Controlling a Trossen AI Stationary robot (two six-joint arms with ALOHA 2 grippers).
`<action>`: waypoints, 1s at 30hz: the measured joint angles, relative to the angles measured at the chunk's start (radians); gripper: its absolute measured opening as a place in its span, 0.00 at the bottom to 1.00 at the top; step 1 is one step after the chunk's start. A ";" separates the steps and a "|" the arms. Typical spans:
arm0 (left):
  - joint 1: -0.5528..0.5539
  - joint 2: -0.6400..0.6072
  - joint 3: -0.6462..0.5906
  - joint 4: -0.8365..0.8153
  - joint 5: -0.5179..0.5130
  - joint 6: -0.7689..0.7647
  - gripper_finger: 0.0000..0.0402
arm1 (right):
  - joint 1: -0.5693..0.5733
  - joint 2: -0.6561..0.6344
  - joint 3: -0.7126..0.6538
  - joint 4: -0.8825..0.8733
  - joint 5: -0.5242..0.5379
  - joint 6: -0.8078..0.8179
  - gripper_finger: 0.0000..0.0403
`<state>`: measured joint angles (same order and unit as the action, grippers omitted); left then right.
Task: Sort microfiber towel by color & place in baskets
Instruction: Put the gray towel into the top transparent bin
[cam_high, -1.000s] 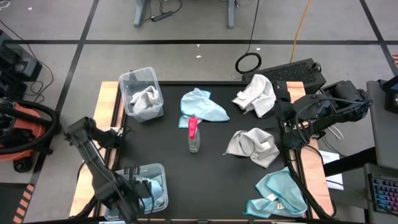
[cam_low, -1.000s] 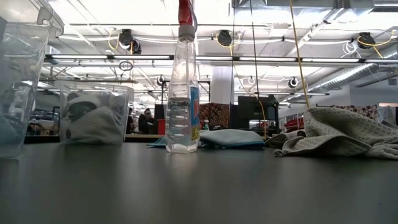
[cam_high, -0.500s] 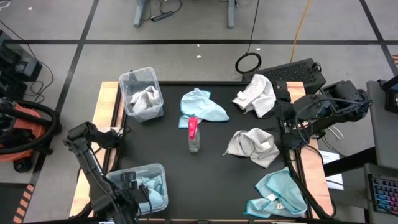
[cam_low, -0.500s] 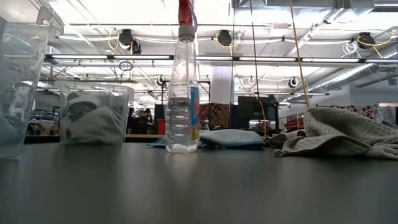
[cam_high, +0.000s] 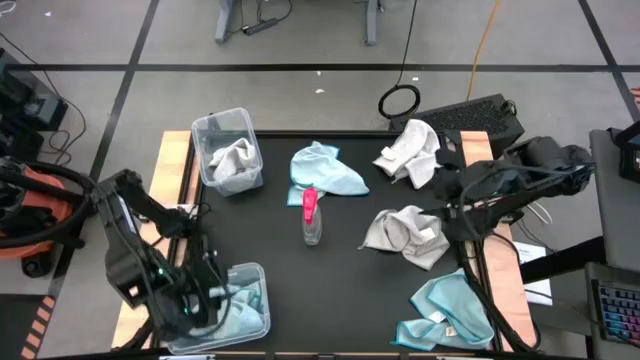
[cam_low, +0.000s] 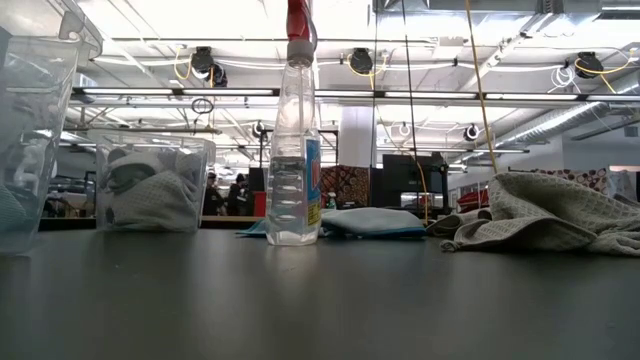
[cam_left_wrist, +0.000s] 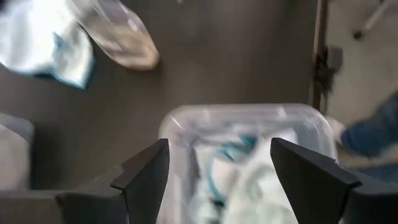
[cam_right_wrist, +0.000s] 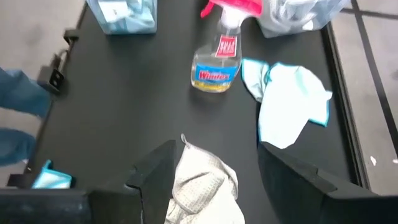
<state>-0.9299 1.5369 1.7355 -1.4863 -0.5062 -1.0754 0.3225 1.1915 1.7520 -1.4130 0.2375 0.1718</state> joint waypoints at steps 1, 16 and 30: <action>0.012 -0.010 0.000 -0.003 -0.022 0.015 0.71 | 0.000 0.000 -0.023 0.007 0.000 0.000 0.54; 0.289 -0.123 -0.018 0.038 -0.190 0.361 0.71 | -0.053 -0.008 -0.381 0.212 -0.024 -0.045 0.54; 0.492 -0.158 -0.062 0.299 -0.008 0.669 0.71 | -0.154 -0.147 -0.793 0.360 -0.140 0.031 0.54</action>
<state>-0.4381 1.3785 1.6733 -1.1872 -0.5138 -0.4066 0.1685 1.0446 0.9586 -1.0534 0.0979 0.2030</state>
